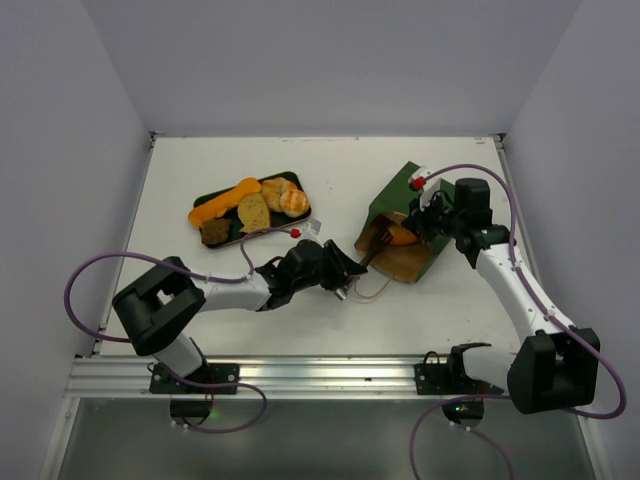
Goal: Take the fake bread out of the paper bag
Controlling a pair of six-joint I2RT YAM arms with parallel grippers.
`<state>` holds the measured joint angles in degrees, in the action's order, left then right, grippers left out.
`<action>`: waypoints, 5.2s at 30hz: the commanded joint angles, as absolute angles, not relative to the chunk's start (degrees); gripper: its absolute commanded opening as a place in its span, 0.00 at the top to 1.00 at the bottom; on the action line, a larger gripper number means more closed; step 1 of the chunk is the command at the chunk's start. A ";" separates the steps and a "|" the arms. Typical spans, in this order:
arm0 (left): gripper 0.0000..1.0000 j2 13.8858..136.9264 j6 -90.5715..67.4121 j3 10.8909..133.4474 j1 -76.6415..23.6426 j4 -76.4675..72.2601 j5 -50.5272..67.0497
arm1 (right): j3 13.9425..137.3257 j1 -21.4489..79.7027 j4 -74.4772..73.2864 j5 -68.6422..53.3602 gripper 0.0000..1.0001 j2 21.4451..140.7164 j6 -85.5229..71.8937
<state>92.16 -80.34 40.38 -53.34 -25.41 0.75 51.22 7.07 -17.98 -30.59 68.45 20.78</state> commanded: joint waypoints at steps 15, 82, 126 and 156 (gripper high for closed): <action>0.55 96.50 -80.07 44.73 -53.52 -27.77 2.99 | 51.33 6.94 -15.64 -30.94 1.00 67.06 20.21; 1.00 66.19 -61.09 38.14 -53.26 -3.00 11.78 | 52.73 5.63 -18.80 -31.29 1.00 64.07 25.92; 1.00 36.38 -52.65 54.49 -53.26 45.98 -13.88 | 57.40 -3.69 -35.34 -43.95 1.00 66.80 46.25; 1.00 37.09 -66.89 41.66 -16.35 27.50 -12.04 | 53.96 -3.69 -27.51 -44.65 1.00 65.57 36.39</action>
<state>37.28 -63.59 42.17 -16.82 26.74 -7.25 54.06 -3.51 -29.08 -43.07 66.98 37.19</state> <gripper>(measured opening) 0.327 0.043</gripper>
